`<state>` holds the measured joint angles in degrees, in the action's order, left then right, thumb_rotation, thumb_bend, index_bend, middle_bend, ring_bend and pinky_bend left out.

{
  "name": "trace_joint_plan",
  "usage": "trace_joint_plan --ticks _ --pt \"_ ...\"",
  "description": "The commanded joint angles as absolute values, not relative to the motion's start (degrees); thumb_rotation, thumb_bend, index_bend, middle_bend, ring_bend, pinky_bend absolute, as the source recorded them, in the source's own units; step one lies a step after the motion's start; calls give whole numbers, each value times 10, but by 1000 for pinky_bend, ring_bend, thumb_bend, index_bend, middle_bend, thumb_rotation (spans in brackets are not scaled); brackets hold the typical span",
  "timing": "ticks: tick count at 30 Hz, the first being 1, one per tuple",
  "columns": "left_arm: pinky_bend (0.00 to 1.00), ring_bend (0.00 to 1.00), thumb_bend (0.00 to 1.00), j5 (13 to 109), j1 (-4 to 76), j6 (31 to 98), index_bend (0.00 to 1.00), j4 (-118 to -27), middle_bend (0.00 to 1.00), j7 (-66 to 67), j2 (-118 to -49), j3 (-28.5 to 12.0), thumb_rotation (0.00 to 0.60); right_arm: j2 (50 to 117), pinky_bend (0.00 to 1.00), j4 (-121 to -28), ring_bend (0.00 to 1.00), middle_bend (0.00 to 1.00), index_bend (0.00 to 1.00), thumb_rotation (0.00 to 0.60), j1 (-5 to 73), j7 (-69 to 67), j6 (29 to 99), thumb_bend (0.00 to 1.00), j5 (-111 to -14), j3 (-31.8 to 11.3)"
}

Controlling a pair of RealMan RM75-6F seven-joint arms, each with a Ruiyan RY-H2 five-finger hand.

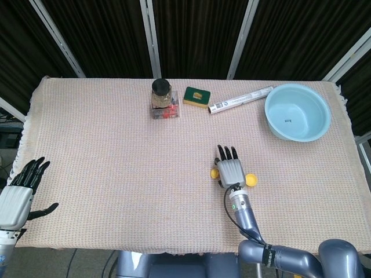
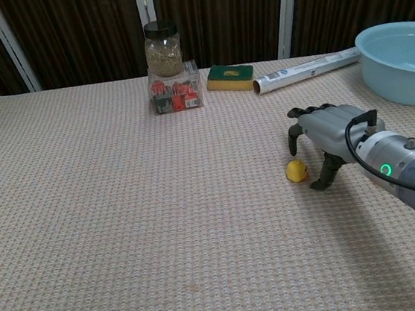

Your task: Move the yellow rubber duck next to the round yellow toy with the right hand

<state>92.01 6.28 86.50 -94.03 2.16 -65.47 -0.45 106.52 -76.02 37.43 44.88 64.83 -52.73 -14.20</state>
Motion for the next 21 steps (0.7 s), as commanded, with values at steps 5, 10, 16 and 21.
trace_joint_plan --ticks 5,10,16,21 --pt "220 0 0 920 64 864 0 -940 0 20 -655 -4 600 1068 0 -755 0 0 398 600 381 450 646 148 -527 -141" --pt "220 0 0 919 64 863 0 -941 0 20 -654 -4 600 1070 0 -754 0 0 430 600 384 449 647 149 -527 -141" --pt "220 0 0 920 65 863 0 -942 0 21 -654 -4 600 1073 0 -750 0 0 448 600 387 449 646 149 -524 -139" --pt "220 0 0 919 65 862 0 -942 0 21 -653 -4 600 1074 0 -748 0 0 465 600 389 448 646 149 -523 -138"
